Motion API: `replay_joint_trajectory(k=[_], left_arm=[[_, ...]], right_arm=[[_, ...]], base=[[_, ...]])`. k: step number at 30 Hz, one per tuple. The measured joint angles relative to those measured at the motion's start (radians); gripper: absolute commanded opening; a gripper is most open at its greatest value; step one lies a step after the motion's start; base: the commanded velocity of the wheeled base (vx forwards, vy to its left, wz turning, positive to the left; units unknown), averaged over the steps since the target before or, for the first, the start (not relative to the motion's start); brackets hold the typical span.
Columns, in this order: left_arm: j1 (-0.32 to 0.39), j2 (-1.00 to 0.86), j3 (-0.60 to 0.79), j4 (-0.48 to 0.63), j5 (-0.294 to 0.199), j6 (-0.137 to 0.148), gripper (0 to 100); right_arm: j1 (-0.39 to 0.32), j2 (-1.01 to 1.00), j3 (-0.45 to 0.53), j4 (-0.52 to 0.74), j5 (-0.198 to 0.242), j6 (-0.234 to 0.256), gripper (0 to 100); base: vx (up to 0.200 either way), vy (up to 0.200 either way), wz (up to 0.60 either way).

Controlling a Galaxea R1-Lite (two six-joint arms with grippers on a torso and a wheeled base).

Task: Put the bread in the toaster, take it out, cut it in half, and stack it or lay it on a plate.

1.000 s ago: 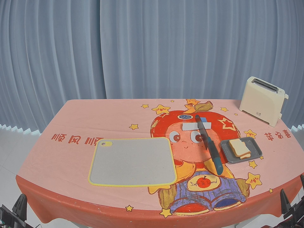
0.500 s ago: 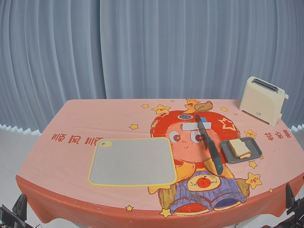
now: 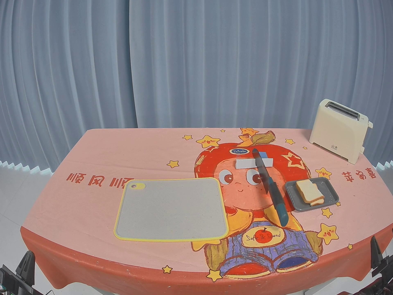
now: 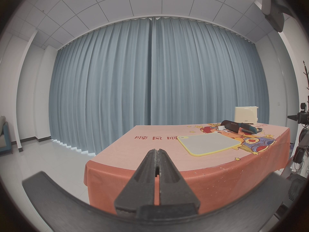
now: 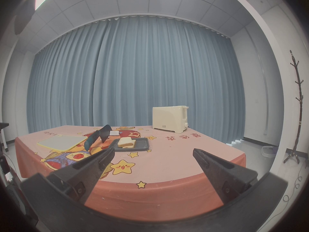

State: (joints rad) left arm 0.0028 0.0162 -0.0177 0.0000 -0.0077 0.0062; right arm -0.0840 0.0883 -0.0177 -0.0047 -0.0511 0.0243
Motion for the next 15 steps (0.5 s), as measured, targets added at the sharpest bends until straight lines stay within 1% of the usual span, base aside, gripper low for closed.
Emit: replay_joint_trajectory(k=[4,11,13,15], left_arm=[[0.0,0.0,0.0,0.0,0.0,0.0,0],[0.0,0.0,0.0,0.0,0.0,0.001,0],[0.0,0.0,0.0,0.0,0.0,0.0,0],[0.0,0.0,0.0,0.0,0.0,0.0,0]], right_arm=[[-0.002,0.0,0.0,0.0,-0.011,0.008,100],[0.0,0.001,0.0,0.0,-0.004,0.006,100],[0.001,0.001,0.0,-0.001,0.021,0.001,100],[0.002,0.001,0.0,-0.001,0.059,-0.009,100]], base=[[0.0,0.0,0.0],[0.0,0.0,0.0],[0.0,0.0,0.0],[0.0,0.0,0.0]])
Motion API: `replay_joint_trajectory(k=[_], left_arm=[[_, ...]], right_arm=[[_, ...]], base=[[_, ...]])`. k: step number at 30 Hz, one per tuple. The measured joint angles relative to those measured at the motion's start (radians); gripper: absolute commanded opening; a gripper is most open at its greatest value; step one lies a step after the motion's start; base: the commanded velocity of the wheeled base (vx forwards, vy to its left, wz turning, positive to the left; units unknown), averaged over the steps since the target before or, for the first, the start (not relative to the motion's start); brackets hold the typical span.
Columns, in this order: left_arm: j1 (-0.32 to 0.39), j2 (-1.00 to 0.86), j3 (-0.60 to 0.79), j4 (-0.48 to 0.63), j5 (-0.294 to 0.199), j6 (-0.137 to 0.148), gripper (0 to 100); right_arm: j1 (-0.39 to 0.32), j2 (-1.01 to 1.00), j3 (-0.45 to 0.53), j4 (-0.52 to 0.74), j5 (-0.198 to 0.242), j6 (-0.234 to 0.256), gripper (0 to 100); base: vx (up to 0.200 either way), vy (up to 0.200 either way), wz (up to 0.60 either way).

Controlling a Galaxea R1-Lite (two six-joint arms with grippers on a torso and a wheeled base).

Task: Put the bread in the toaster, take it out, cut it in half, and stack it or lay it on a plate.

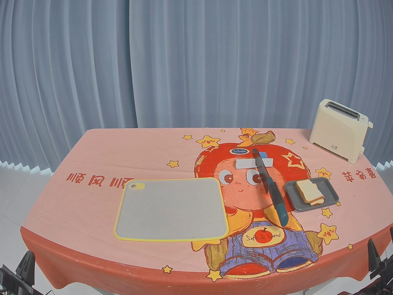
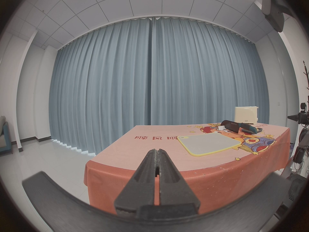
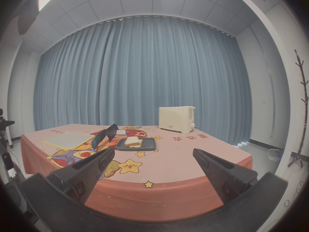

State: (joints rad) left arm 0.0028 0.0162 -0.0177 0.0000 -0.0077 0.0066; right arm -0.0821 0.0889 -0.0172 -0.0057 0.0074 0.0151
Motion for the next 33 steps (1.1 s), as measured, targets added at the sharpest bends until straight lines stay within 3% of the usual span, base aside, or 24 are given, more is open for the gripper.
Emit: replay_joint_trajectory(k=[2,6,11,15,26,29,33], left_arm=[[0.0,0.0,0.0,0.0,0.0,0.0,0],[0.0,0.0,0.0,0.0,0.0,0.0,0],[0.0,0.0,0.0,0.0,0.0,0.0,0],[0.0,0.0,0.0,0.0,0.0,0.0,0],[0.0,0.0,0.0,0.0,0.0,0.0,0],[0.0,0.0,0.0,0.0,0.0,0.0,0],[0.0,0.0,0.0,0.0,0.0,0.0,0]], right_arm=[[0.001,0.0,0.0,-0.001,0.02,-0.013,100],[0.0,0.0,0.0,0.0,0.018,-0.006,100],[-0.005,0.0,0.0,0.001,-0.059,0.016,100],[-0.013,0.001,0.0,0.002,-0.074,0.022,100],[-0.136,-0.001,0.0,0.0,-0.046,0.012,100],[-0.126,0.0,0.0,0.0,-0.016,0.006,100],[-0.047,0.001,0.0,0.0,-0.01,0.003,100]], base=[[0.0,0.0,0.0],[0.0,0.0,0.0],[0.0,0.0,0.0],[0.0,0.0,0.0],[0.0,0.0,0.0],[0.0,0.0,0.0],[0.0,0.0,0.0]])
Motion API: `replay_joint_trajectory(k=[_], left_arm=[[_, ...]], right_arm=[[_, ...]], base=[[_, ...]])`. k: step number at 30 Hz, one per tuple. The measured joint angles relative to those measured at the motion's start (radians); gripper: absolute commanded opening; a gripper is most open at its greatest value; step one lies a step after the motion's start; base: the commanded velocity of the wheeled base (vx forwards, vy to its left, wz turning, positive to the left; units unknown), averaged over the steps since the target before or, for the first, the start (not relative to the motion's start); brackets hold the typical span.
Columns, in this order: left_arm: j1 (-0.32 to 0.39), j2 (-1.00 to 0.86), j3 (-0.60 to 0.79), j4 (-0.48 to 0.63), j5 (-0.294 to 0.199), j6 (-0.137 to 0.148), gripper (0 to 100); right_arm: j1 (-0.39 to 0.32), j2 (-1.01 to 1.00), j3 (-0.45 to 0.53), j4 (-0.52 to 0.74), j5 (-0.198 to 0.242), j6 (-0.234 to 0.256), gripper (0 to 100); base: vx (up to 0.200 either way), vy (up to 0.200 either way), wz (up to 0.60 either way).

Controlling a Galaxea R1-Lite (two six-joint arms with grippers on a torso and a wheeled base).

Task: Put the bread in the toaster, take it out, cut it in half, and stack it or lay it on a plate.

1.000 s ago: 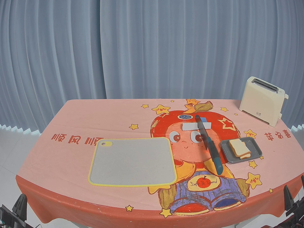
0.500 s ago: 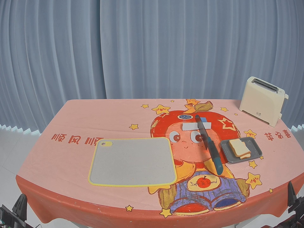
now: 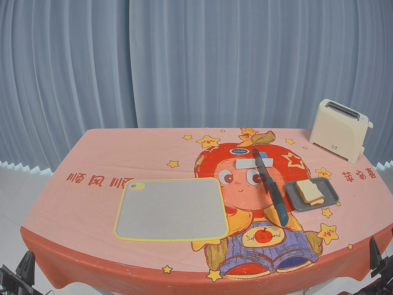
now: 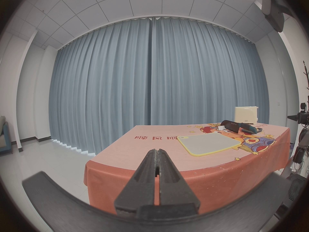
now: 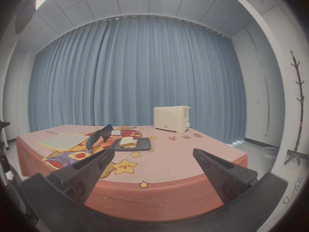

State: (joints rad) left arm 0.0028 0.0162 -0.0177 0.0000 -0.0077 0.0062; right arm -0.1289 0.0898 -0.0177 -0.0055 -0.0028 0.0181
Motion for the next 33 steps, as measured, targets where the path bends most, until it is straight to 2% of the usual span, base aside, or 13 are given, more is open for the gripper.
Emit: replay_joint_trajectory(k=[4,8,18,22,27,30,33], left_arm=[[0.0,0.0,0.0,0.0,0.0,0.0,0],[0.0,0.0,0.0,0.0,0.0,0.0,0],[0.0,0.0,0.0,0.0,0.0,0.0,0],[0.0,0.0,0.0,0.0,0.0,0.0,0],[0.0,0.0,0.0,0.0,0.0,0.0,0],[0.0,0.0,0.0,0.0,0.0,0.0,0],[0.0,0.0,0.0,0.0,0.0,0.0,0]], right_arm=[[0.049,-0.001,0.0,0.001,-0.004,0.002,100],[0.059,-0.002,0.0,0.001,-0.059,0.01,100],[0.061,-0.003,0.0,0.002,-0.054,0.007,100],[0.074,-0.005,0.0,0.002,-0.025,-0.007,100],[0.104,-0.017,0.0,0.002,-0.017,-0.01,100],[0.11,-0.034,0.0,0.002,-0.02,-0.004,100],[0.121,-0.052,0.0,0.001,-0.051,0.011,100]], base=[[0.0,0.0,0.0],[0.0,0.0,0.0],[0.0,0.0,0.0],[0.0,0.0,0.0],[0.0,0.0,0.0],[0.0,0.0,0.0],[0.0,0.0,0.0]])
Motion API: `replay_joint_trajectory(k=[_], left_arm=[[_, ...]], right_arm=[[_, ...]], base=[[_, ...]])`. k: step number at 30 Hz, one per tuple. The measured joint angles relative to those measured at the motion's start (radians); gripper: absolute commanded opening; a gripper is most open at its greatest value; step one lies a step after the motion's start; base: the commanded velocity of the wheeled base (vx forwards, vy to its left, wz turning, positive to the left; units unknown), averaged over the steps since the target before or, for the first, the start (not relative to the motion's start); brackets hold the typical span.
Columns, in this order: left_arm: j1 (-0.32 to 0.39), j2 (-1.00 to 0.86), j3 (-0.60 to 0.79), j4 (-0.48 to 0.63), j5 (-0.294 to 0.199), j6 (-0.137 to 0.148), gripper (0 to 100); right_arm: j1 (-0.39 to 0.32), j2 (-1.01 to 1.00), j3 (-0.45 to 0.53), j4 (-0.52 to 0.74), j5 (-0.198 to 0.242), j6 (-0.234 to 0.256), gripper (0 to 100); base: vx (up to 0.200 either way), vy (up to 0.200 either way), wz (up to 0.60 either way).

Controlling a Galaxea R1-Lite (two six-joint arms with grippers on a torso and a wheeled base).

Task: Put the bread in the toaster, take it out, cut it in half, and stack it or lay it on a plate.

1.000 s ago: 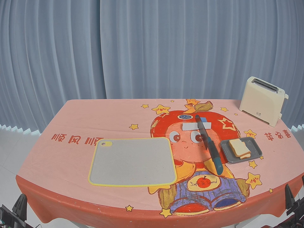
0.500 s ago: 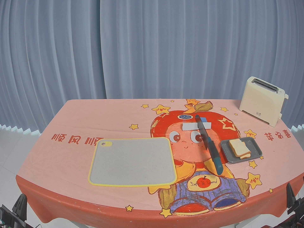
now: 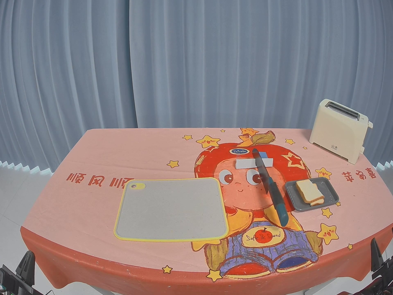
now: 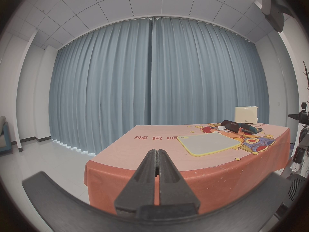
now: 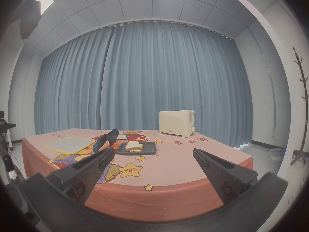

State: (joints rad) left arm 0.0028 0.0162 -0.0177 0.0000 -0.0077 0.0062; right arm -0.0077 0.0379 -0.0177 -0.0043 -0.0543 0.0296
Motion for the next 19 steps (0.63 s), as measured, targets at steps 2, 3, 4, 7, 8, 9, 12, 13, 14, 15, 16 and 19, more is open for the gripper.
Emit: replay_joint_trajectory(k=[2,3,4,7,8,9,12,13,14,15,16,19], left_arm=[[0.0,0.0,0.0,0.0,0.0,0.0,0],[0.0,0.0,0.0,0.0,0.0,0.0,0],[0.0,0.0,0.0,0.0,0.0,0.0,0],[0.0,0.0,0.0,0.0,0.0,0.0,0],[0.0,0.0,0.0,0.0,0.0,0.0,0],[0.0,0.0,0.0,0.0,0.0,0.0,0],[0.0,0.0,0.0,0.0,0.0,0.0,0],[0.0,0.0,0.0,0.0,0.0,0.0,0],[0.0,0.0,0.0,0.0,0.0,0.0,0],[0.0,0.0,0.0,0.0,0.0,0.0,0],[0.0,0.0,0.0,0.0,0.0,0.0,0],[0.0,0.0,0.0,0.0,0.0,0.0,0]], right_arm=[[0.003,-0.007,0.0,-0.001,-0.006,0.019,100],[0.003,-0.009,0.0,-0.002,-0.007,0.025,100],[0.005,-0.011,0.0,-0.002,-0.004,0.025,100],[0.007,-0.015,0.0,-0.001,-0.004,0.025,100],[0.007,-0.016,0.0,-0.001,-0.004,0.025,100],[0.007,-0.017,0.0,-0.001,-0.003,0.025,100],[0.007,-0.018,0.0,-0.001,-0.003,0.023,100],[0.008,-0.019,0.0,-0.001,-0.003,0.023,100],[0.008,-0.019,0.0,-0.001,-0.003,0.023,100],[0.008,-0.019,0.0,0.0,-0.003,0.023,100],[0.008,-0.019,0.0,0.0,-0.003,0.024,100],[0.008,-0.02,0.0,0.0,-0.002,0.023,100]], base=[[0.0,0.0,0.0],[0.0,0.0,0.0],[0.0,0.0,0.0],[0.0,0.0,0.0],[0.0,0.0,0.0],[0.0,0.0,0.0],[0.0,0.0,0.0],[0.0,0.0,0.0],[0.0,0.0,0.0],[0.0,0.0,0.0],[0.0,0.0,0.0],[0.0,0.0,0.0]])
